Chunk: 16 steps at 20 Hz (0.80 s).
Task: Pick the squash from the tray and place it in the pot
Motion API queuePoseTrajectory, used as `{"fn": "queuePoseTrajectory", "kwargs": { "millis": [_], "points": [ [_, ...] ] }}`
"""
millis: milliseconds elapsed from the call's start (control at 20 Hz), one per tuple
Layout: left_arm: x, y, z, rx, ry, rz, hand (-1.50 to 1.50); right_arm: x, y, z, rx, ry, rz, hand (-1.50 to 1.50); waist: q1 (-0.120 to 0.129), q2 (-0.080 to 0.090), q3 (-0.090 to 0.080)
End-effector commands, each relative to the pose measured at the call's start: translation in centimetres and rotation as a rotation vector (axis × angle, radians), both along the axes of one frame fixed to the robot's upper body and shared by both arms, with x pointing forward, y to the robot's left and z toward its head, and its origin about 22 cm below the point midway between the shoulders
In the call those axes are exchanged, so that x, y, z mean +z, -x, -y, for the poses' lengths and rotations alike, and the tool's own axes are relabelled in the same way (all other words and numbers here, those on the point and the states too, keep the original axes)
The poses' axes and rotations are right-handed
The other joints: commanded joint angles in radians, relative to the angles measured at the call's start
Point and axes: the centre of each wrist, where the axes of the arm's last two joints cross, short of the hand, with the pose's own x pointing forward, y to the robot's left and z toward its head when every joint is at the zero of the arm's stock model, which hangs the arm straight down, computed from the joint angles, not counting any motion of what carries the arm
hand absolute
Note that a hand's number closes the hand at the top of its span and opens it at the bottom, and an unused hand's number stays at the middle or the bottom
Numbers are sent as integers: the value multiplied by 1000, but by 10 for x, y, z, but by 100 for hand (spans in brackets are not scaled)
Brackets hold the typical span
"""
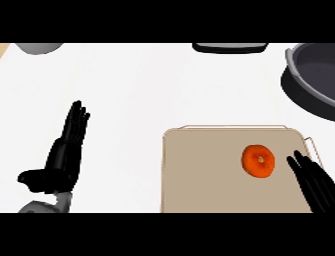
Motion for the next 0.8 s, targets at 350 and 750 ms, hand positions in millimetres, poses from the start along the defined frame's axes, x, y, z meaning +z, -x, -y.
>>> {"fn": "queuePoseTrajectory", "kwargs": {
  "millis": [350, 750],
  "points": [
    [1, -5, -17, 8, 3, 2, 0, -30, -30, -20, -37, 30, -114, -150, -9, -3, 1],
    [-2, 3, -9, 6, -3, -10, 0, -56, -45, -15, -39, 41, -110, -150, -9, -3, 1]
  ]
}}
